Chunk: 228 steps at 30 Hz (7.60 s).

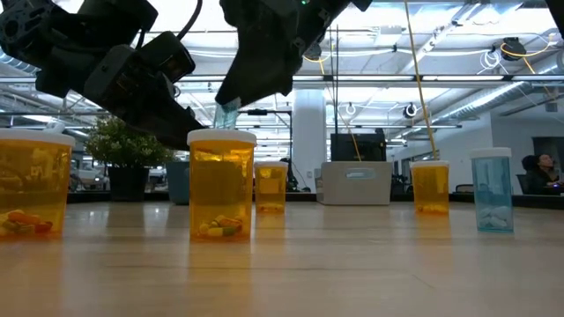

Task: Pick and place medicine bottles into bin by pill shape (circle, oval)
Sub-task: Put the blue pill bottle into the gray bin

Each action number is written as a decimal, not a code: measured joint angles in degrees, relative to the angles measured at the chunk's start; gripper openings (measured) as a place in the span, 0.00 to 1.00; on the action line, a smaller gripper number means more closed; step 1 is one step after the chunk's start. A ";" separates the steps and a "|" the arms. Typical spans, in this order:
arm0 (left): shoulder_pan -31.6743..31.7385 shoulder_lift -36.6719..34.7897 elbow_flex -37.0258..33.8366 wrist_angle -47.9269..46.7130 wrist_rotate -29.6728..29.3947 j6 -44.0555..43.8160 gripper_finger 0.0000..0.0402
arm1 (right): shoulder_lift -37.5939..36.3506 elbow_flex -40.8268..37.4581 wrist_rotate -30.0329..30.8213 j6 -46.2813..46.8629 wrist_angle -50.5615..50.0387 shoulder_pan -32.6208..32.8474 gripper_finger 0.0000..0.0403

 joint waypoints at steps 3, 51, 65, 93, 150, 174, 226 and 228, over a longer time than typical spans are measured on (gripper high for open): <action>0.00 0.00 0.00 -0.04 0.01 0.02 0.72 | -1.58 0.00 0.09 -0.47 -1.19 -0.16 0.30; 0.15 0.00 0.00 -0.17 -0.78 2.95 0.68 | -13.75 -19.49 -1.20 -13.82 -2.43 -39.06 0.30; 0.96 0.00 0.00 -0.18 -0.80 2.62 0.68 | -13.75 -27.24 -1.22 -13.96 5.72 -39.56 0.30; 0.96 0.00 0.00 -0.20 -0.80 2.71 0.68 | -28.41 -27.39 -0.62 -7.34 1.11 -34.74 0.44; 0.94 0.02 0.00 0.27 -2.35 0.94 0.68 | -23.39 -27.37 11.07 39.15 -19.92 24.45 0.56; 0.87 0.02 0.02 0.28 -2.35 0.96 0.68 | -16.84 -27.39 6.16 37.21 -17.74 22.89 0.55; 0.79 0.02 0.02 0.83 -2.33 1.29 0.68 | -34.66 -27.39 3.02 9.81 -17.20 -8.46 0.30; 0.66 0.02 0.02 1.03 -2.33 1.33 0.68 | -35.23 -27.39 1.77 6.27 -16.81 -11.58 0.30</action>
